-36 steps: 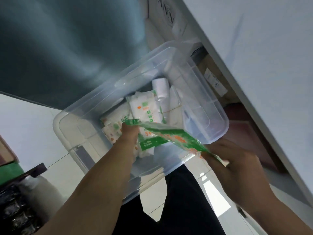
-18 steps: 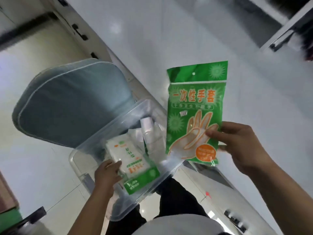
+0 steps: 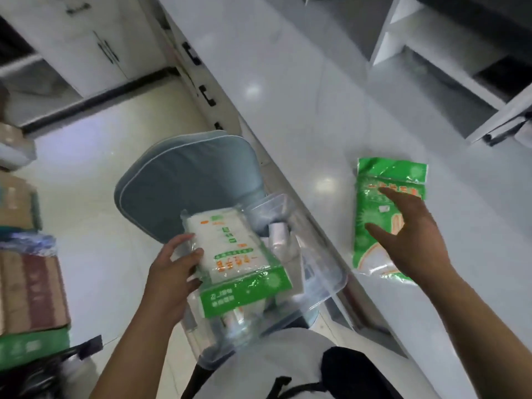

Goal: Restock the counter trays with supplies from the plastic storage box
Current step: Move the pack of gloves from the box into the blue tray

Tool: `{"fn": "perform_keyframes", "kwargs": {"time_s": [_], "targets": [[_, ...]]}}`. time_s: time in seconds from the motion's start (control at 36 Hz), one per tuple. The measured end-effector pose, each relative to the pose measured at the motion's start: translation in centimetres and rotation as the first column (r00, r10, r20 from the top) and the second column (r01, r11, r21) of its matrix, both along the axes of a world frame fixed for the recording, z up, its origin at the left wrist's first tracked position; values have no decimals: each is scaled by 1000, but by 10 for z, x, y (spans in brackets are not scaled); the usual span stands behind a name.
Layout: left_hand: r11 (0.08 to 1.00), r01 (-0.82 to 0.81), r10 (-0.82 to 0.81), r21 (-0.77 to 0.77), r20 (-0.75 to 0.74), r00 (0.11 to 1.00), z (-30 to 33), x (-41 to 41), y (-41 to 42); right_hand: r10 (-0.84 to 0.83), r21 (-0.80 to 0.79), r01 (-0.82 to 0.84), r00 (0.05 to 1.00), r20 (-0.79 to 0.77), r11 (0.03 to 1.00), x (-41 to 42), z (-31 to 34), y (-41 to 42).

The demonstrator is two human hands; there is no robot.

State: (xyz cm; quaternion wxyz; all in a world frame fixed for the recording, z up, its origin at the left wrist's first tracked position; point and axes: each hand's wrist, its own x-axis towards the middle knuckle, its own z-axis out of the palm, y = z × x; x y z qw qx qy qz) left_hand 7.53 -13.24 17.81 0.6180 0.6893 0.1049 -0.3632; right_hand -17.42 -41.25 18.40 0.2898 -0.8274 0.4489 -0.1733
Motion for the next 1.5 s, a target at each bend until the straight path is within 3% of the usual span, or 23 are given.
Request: {"fn": "perform_keyframes", "kwargs": {"time_s": [0.08,0.14,0.28,0.39,0.44,0.53,0.61,0.69,0.81,0.92,1.0,1.11,1.19,1.36,1.5], "targets": [[997,31,-37,-71,-84,996,21,3,11,435,1,-437,894,108,899,42,-1,37],[994,50,-65,-101,-157,985,33,6,22,602,8,-613,778,179,790,65,-1,55],[956,43,-133,-289,-299,945,56,10,55,690,36,-762,604,400,647,105,17,83],[955,-24,-85,-297,-350,933,56,9,72,621,111,-761,595,510,639,115,32,97],[963,-23,-85,-270,-382,920,53,10,75,562,214,-740,637,527,638,116,34,103],[964,64,-146,-258,-313,939,50,14,78,443,358,-686,700,560,633,115,36,112],[945,210,-259,-252,-177,950,53,17,82,309,490,-617,761,571,616,110,38,122],[917,374,-378,-141,-8,926,55,20,83,124,584,-511,809,574,631,102,42,131],[826,559,-531,-74,231,815,57,14,81,-47,676,-425,827,561,602,85,47,150],[771,582,-555,-257,177,813,55,1,78,-197,762,-295,855,480,576,62,49,173],[743,603,-589,-291,145,795,46,-9,75,-289,793,-218,850,441,568,38,55,196],[687,639,-657,-345,79,749,28,-24,71,-409,750,-23,827,385,661,2,60,230],[624,684,-725,-379,47,687,17,-39,63,-429,675,111,843,325,730,-24,63,251],[560,718,-782,-413,23,623,14,-77,28,-505,594,266,817,279,759,-63,69,257],[570,736,-783,-364,31,621,15,-100,-9,-439,657,236,884,160,716,-83,57,225]]}}
